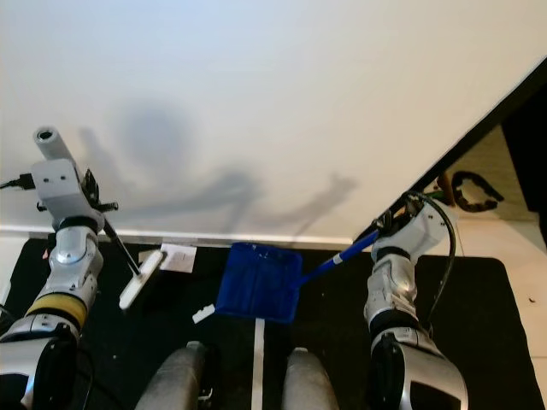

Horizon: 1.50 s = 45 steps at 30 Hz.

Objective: Sweep floor

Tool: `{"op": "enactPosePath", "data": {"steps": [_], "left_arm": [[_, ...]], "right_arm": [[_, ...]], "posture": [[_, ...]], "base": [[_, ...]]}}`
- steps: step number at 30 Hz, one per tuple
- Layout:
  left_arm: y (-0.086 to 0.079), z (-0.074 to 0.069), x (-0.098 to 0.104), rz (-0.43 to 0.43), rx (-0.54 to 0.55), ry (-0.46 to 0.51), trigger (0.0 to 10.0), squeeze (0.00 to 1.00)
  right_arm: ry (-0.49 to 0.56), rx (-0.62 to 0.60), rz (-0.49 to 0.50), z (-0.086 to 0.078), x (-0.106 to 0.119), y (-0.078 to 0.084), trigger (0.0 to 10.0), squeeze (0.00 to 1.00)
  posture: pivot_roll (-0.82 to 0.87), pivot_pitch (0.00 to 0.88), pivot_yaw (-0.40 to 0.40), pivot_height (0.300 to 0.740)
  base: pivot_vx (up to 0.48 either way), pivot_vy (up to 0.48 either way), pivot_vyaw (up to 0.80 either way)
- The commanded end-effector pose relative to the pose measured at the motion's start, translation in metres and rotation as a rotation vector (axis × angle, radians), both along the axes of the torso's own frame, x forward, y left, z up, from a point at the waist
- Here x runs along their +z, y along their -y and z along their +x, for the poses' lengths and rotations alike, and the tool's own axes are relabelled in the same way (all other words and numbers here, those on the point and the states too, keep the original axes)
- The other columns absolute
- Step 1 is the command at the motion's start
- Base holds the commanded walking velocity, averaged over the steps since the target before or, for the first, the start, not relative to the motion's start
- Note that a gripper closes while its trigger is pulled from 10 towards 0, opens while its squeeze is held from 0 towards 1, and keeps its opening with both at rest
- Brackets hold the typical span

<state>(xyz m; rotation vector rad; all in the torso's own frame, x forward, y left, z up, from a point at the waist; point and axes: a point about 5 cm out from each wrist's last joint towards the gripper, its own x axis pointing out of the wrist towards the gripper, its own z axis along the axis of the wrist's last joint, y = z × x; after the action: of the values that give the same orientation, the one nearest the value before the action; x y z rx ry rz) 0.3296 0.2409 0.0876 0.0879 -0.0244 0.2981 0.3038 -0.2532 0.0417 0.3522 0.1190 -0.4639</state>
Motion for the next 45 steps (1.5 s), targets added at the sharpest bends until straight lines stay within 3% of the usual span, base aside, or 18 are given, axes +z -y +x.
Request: {"op": "enactPosePath", "data": {"steps": [1, 8, 15, 23, 34, 45], "left_arm": [[-0.006, -0.004, 0.000, 0.022, 0.013, 0.003, 10.0, 0.00], [-0.015, -0.007, -0.003, 0.028, 0.057, -0.015, 10.0, 0.00], [-0.032, -0.007, 0.008, 0.038, 0.127, 0.024, 10.0, 0.00], [-0.038, -0.001, 0.022, 0.067, 0.143, 0.066, 10.0, 0.00], [-0.036, 0.007, 0.032, 0.080, 0.114, 0.080, 10.0, 0.00], [-0.031, 0.018, 0.041, 0.082, 0.096, 0.077, 10.0, 0.00]], "right_arm": [[-0.031, -0.025, 0.011, -0.008, -0.008, 0.005, 10.0, 0.00], [-0.028, 0.029, -0.030, -0.004, -0.004, 0.002, 10.0, 0.00], [0.036, 0.194, -0.073, 0.018, 0.013, -0.025, 10.0, 0.00], [0.090, 0.259, -0.074, 0.035, 0.030, -0.048, 10.0, 0.00], [0.121, 0.267, -0.185, 0.046, 0.048, -0.053, 10.0, 0.00], [0.164, 0.171, -0.324, 0.055, 0.071, -0.051, 10.0, 0.00]], "posture": [[0.04, 0.137, 0.018, 0.740], [0.04, 0.155, 0.023, 0.740], [0.02, 0.229, 0.010, 0.740], [0.01, 0.299, -0.015, 0.740], [0.01, 0.350, -0.028, 0.740], [-0.03, 0.391, -0.009, 0.740]], "base": [[0.000, 0.000, 0.00], [0.000, 0.000, 0.00], [0.000, 0.000, 0.00], [0.000, 0.000, 0.00], [0.000, 0.000, 0.00], [0.000, 0.000, 0.00]]}}
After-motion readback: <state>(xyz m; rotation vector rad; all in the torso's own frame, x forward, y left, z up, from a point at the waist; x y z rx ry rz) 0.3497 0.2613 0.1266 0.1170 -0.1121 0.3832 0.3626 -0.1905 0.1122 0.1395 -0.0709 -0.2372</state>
